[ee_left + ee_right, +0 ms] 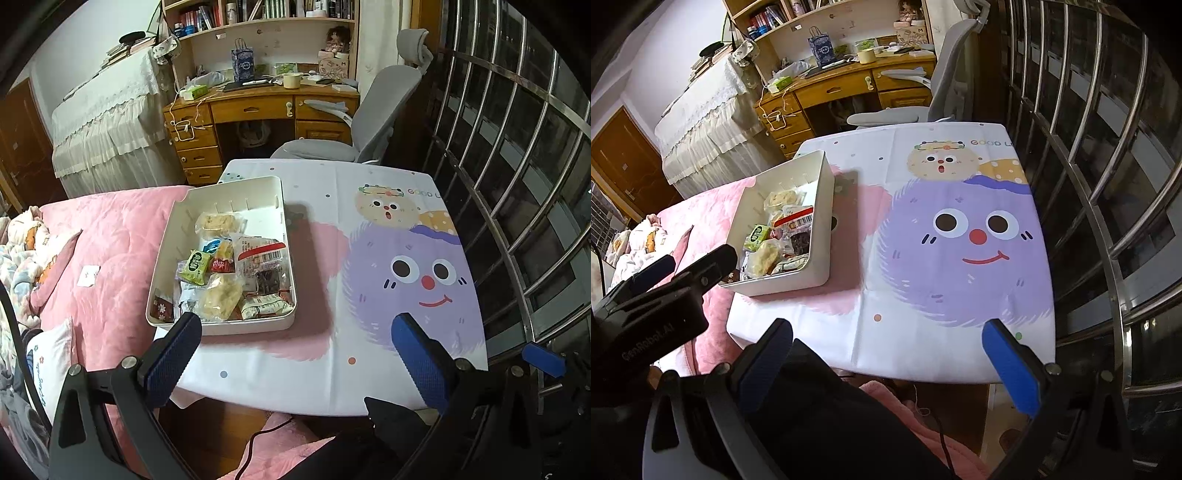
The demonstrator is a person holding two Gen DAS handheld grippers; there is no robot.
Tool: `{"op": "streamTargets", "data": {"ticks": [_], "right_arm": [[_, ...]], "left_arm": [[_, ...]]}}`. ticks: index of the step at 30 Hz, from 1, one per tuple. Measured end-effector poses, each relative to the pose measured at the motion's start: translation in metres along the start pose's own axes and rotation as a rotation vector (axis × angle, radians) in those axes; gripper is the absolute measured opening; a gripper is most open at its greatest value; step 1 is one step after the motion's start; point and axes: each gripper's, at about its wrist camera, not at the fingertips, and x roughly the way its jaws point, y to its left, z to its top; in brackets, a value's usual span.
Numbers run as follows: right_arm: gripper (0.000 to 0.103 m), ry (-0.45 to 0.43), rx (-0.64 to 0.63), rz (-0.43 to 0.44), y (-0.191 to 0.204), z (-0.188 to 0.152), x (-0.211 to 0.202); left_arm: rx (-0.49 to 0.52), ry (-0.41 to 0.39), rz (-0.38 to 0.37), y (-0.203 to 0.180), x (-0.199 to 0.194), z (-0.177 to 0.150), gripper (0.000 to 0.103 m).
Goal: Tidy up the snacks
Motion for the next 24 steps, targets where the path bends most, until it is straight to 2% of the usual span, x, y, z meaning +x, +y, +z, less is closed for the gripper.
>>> {"op": "streamTargets", "data": {"ticks": [24], "right_arm": [[0.103, 0.055, -0.005, 0.007, -0.033, 0.009, 0.018]], "left_arm": [[0.015, 0.031, 0.035, -0.027, 0.016, 0.004, 0.102]]}}
